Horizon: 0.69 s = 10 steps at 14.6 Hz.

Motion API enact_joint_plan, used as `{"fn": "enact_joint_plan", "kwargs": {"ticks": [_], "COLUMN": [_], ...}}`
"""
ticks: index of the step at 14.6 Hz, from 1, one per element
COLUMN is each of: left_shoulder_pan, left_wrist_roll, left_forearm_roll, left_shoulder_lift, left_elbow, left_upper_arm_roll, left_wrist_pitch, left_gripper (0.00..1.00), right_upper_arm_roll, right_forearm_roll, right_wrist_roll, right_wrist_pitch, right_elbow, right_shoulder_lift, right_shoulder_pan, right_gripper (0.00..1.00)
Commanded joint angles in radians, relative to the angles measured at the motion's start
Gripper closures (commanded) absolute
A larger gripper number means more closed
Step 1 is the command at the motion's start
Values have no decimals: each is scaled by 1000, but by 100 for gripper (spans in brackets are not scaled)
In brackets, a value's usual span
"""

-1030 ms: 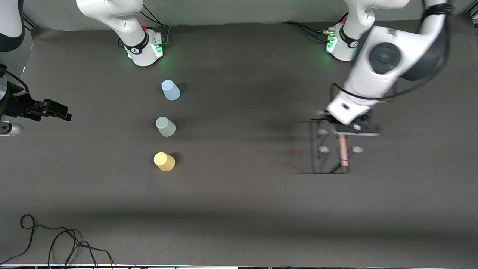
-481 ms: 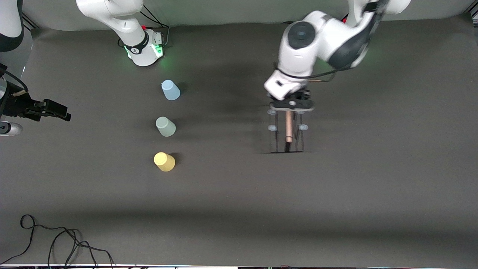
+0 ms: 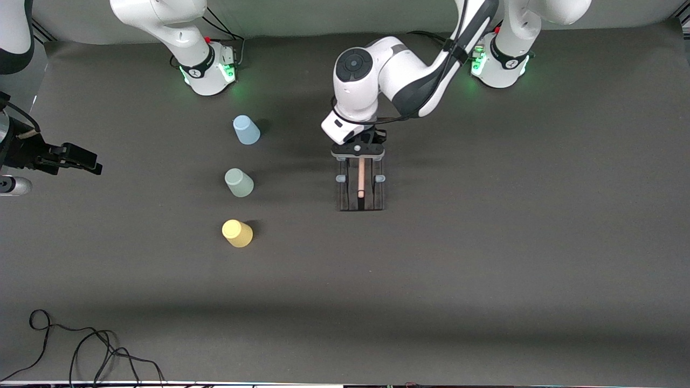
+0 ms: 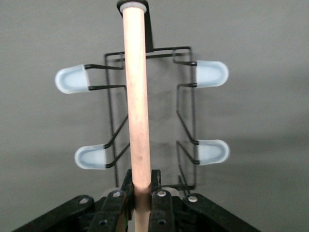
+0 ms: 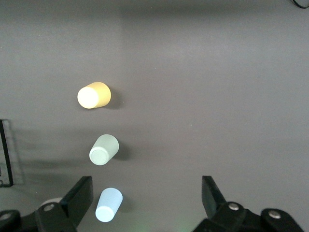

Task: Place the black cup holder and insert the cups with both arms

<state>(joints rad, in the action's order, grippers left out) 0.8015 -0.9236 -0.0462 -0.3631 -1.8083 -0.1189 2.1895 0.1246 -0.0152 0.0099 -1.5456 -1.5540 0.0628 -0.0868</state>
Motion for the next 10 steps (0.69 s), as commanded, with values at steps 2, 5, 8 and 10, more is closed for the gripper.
{"fn": "enact_joint_plan", "kwargs": {"ticks": [2, 5, 8, 10], "left_shoulder_pan": [60, 70, 90, 85], "left_wrist_roll": [-89, -92, -87, -80], "left_forearm_roll": [6, 2, -27, -50], "left_shoulder_lift": [-88, -102, -108, -105], "left_elbow": [124, 130, 129, 130], "left_upper_arm_roll": [19, 19, 21, 21], "left_wrist_pitch": [12, 21, 12, 4], "left_gripper": [100, 94, 31, 0], "right_upper_arm_roll": [6, 4, 4, 4], "right_forearm_roll": [20, 20, 20, 20], "right_wrist_roll": [-18, -18, -18, -18], "right_wrist_pitch": [4, 4, 4, 4], "right_elbow": [-14, -12, -12, -12], "right_shoulder_lift": [-21, -21, -21, -21], "right_shoulder_pan": [-7, -7, -5, -5], "right_gripper": [0, 0, 0, 0]}}
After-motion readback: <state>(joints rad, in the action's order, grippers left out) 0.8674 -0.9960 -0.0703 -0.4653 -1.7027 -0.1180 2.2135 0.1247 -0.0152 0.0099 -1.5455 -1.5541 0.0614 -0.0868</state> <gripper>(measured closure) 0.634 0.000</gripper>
